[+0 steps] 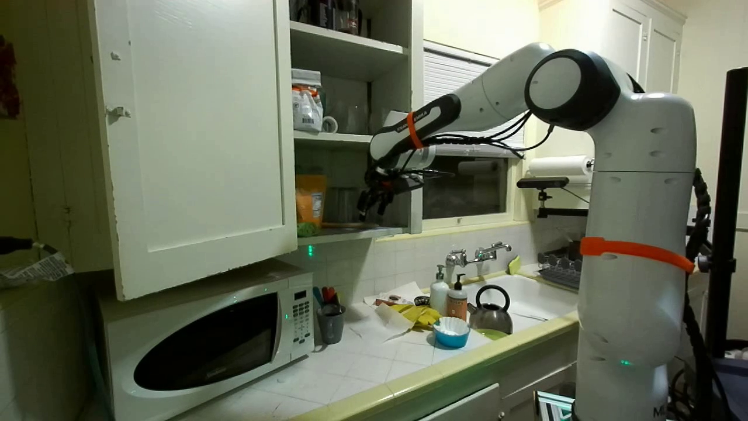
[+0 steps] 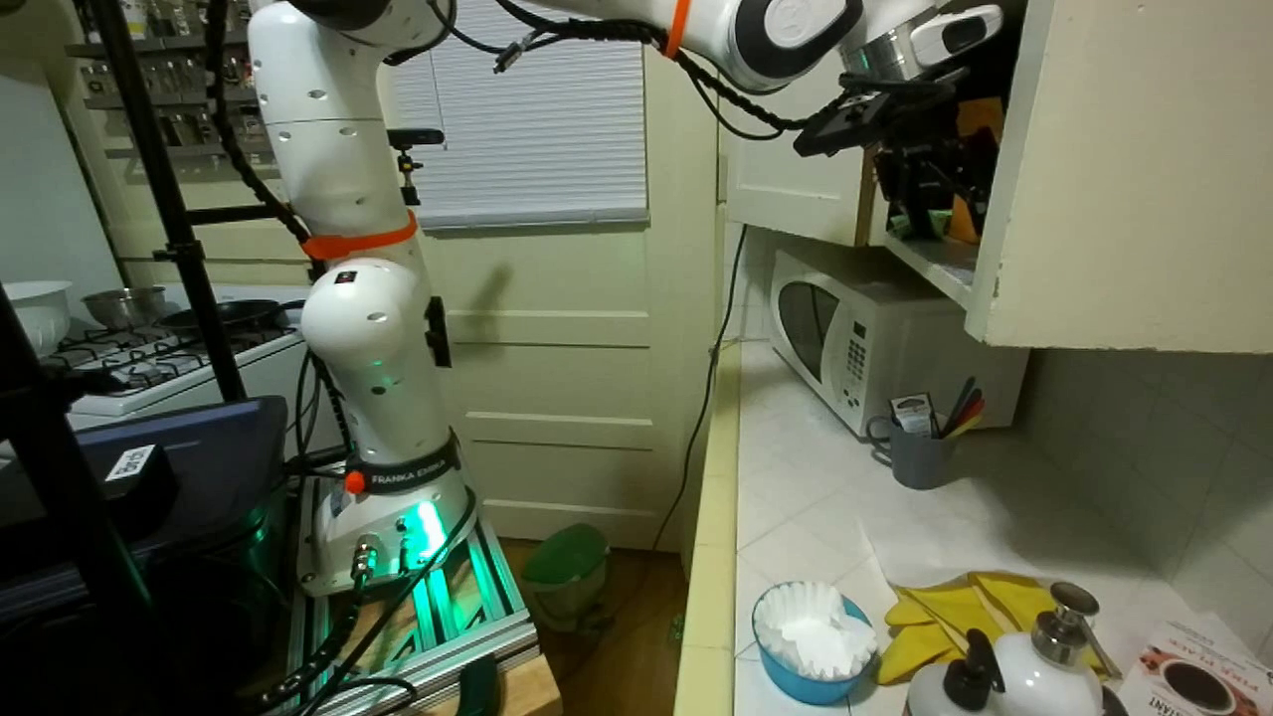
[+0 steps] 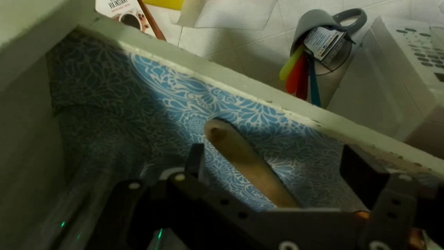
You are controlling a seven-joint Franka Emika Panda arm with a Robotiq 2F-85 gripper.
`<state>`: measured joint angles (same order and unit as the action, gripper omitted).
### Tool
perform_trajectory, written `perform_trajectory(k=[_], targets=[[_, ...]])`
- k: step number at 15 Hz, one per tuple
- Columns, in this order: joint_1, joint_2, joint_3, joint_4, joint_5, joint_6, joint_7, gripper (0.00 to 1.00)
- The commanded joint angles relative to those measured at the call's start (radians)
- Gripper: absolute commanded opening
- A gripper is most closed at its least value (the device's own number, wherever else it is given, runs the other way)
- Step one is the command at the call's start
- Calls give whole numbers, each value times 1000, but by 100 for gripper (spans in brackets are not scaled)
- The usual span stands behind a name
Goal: Remove the blue bowl from the cupboard
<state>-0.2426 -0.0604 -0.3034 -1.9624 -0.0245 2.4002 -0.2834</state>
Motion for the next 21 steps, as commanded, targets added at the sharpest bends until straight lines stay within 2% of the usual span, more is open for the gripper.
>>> perform_trajectory(k=[1, 13, 21], targets=[[-15, 13, 5, -1, 2, 24, 79, 100], [-38, 67, 2, 2, -12, 57, 273, 100], [-39, 91, 12, 2, 111, 123, 173, 100]])
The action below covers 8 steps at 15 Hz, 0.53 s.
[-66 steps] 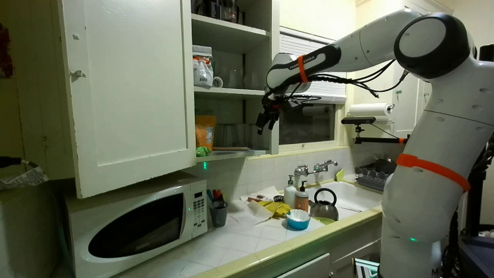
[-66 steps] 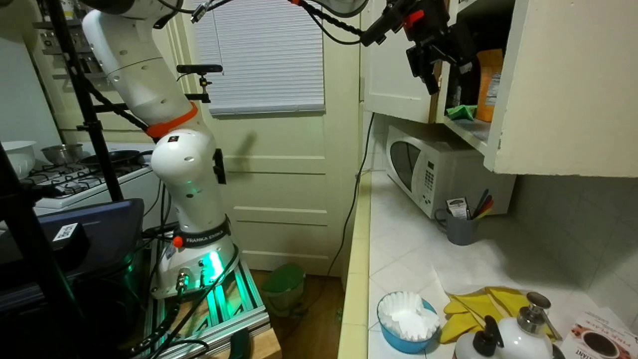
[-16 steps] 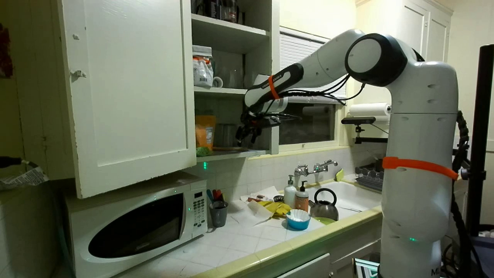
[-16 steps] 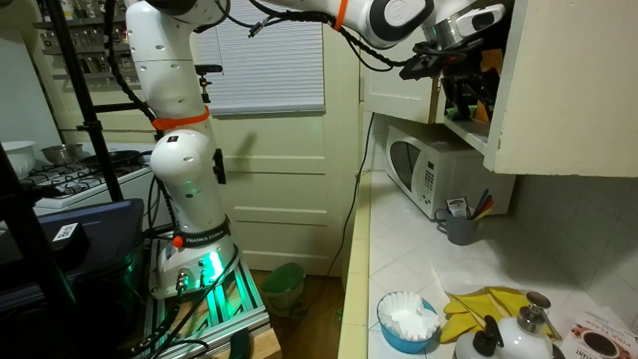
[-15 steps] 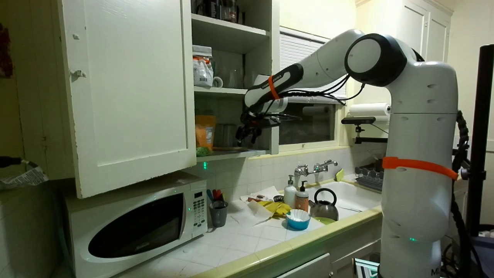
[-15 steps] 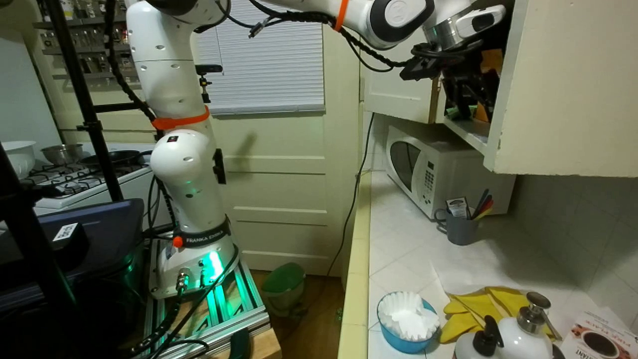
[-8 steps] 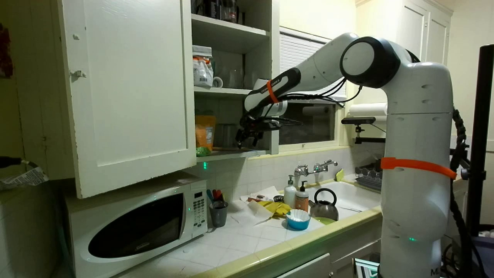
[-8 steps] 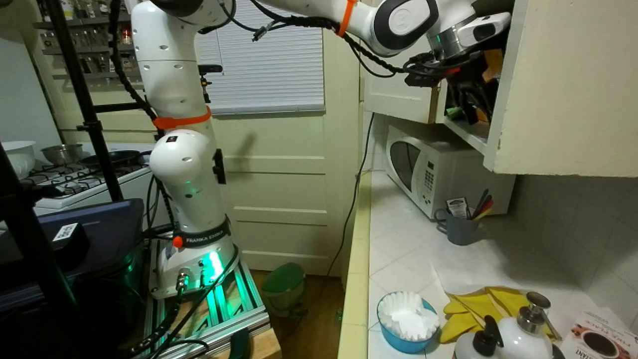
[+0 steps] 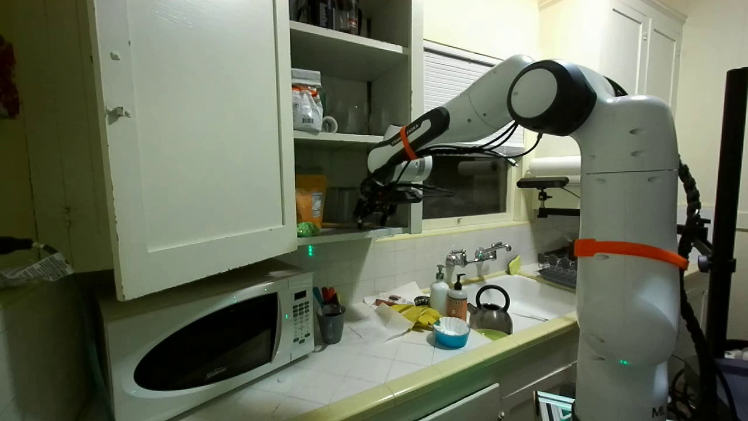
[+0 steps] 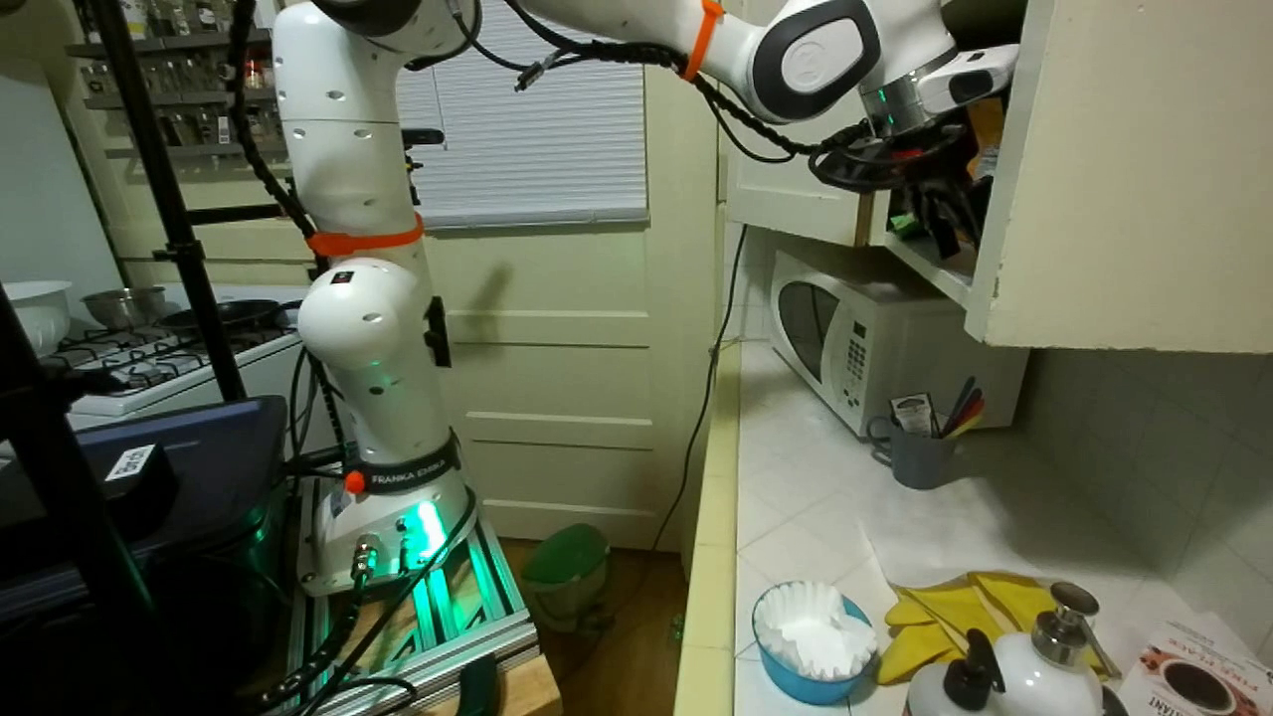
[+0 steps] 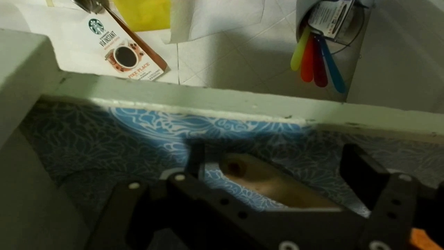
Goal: Remove the blue bowl from the cupboard
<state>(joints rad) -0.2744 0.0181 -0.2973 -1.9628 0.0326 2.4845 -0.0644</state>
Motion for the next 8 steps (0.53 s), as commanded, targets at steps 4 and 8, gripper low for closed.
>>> perform_trajectory(k=[4, 8], targets=[[-8, 27, 9, 4, 79, 74, -67, 100], [-7, 31, 21, 4, 152, 49, -173, 100]])
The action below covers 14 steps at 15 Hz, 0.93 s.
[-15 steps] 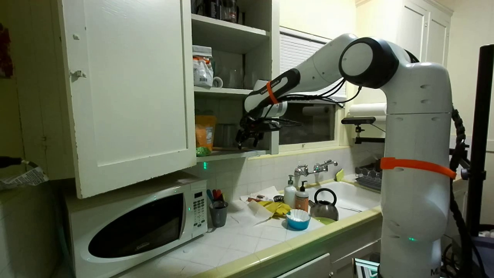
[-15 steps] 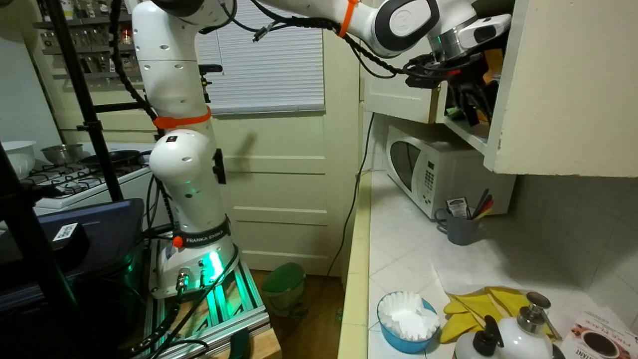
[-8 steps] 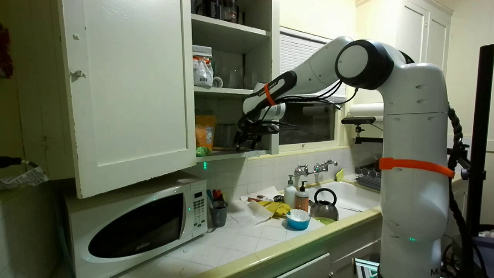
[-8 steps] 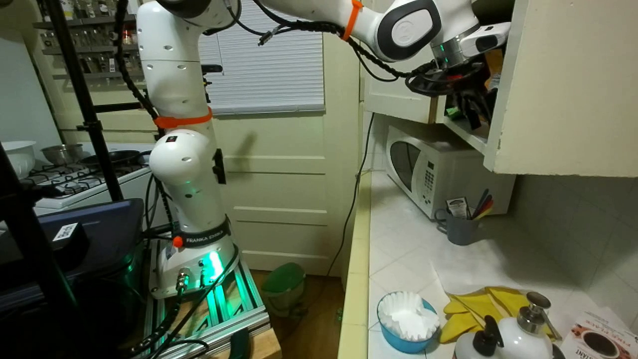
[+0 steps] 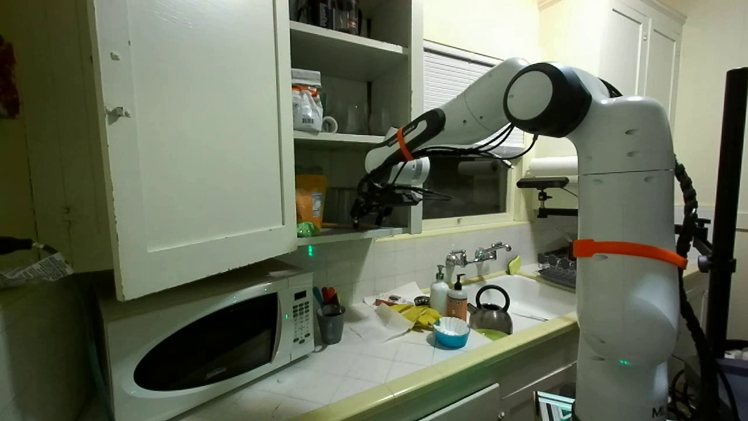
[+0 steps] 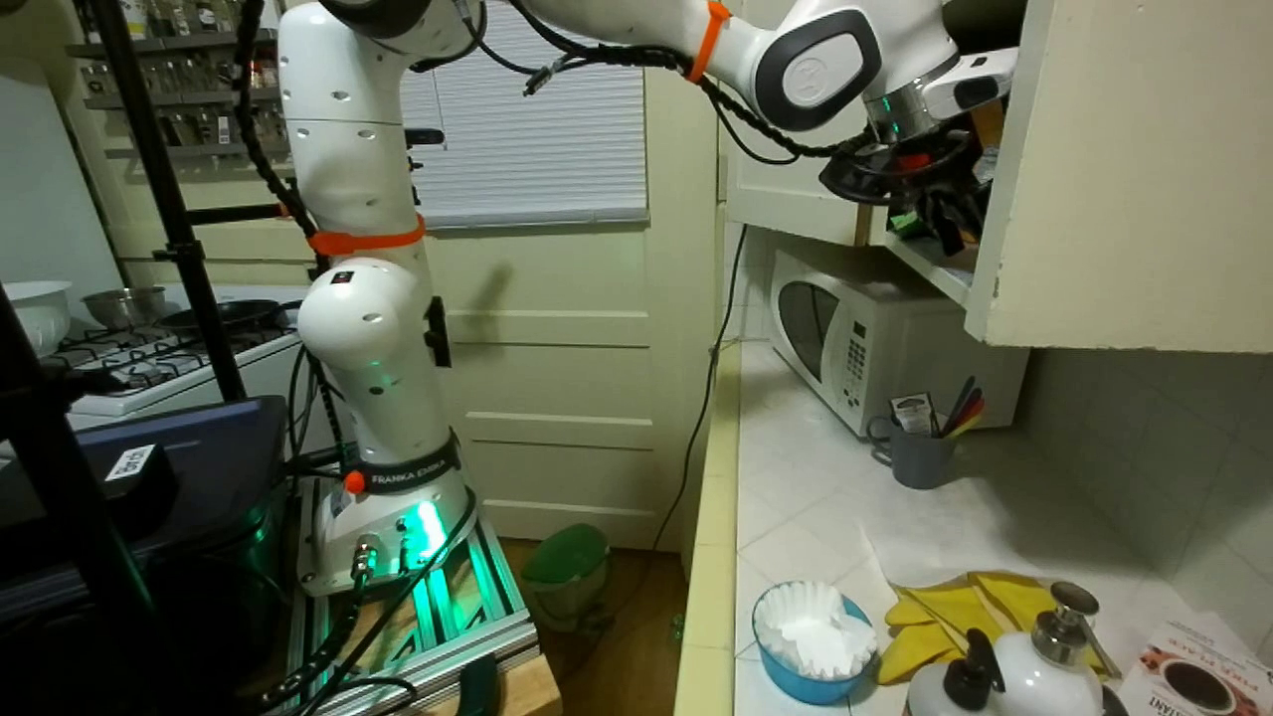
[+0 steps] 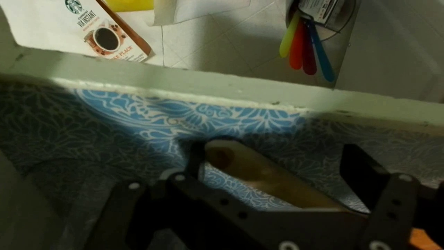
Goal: Remove the blue bowl from the cupboard
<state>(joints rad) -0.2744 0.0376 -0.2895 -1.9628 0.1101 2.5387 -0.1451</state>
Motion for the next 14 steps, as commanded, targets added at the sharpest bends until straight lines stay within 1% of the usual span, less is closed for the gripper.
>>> perform_trajectory(k=[1, 6, 8, 9, 11, 12, 14], targets=[[-7, 12, 17, 4, 88, -4, -114, 100], [1, -29, 40, -17, 154, -24, -260, 100], [6, -46, 52, -19, 197, -59, -323, 100], [9, -51, 54, -17, 195, -86, -333, 100], [13, -60, 53, -10, 173, -146, -328, 74], [14, -62, 51, -3, 150, -193, -313, 66], [15, -67, 47, 1, 118, -237, -293, 49]])
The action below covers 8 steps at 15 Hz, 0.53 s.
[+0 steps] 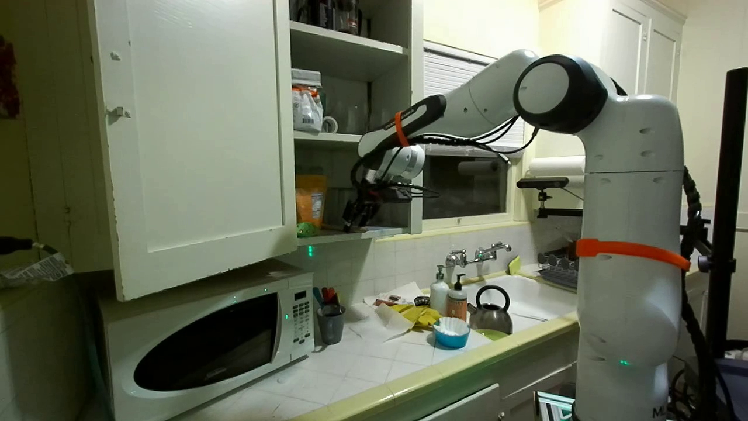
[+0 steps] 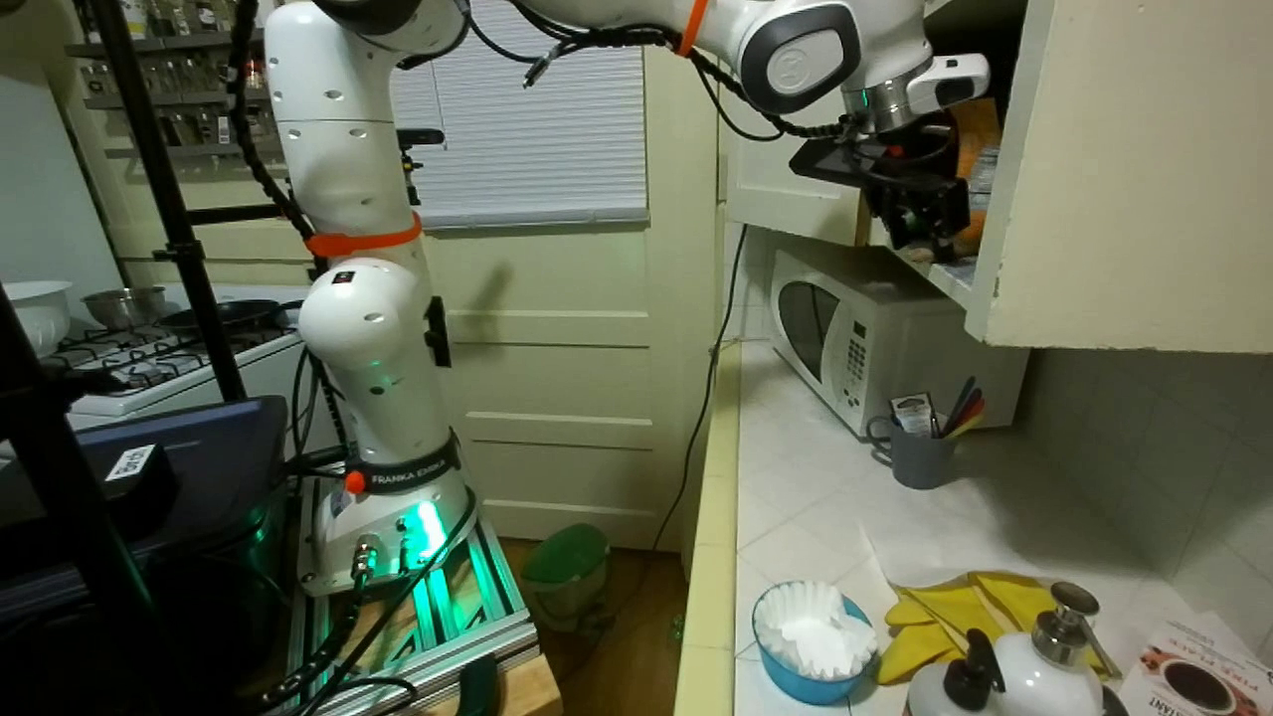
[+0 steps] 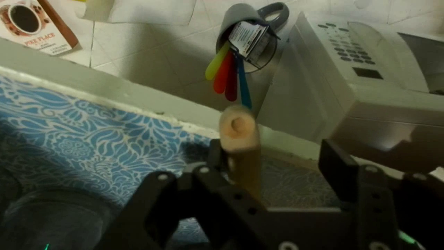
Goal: Remove the blue bowl from the cupboard
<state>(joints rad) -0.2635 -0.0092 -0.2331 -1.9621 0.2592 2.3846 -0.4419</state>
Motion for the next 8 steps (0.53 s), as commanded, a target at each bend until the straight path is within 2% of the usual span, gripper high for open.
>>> perform_trajectory(k=[1, 6, 8], targets=[[4, -21, -11, 4, -39, -88, 8, 42], [4, -31, -17, 5, -97, -92, 46, 4], [5, -35, -17, 3, -112, -91, 48, 7]])
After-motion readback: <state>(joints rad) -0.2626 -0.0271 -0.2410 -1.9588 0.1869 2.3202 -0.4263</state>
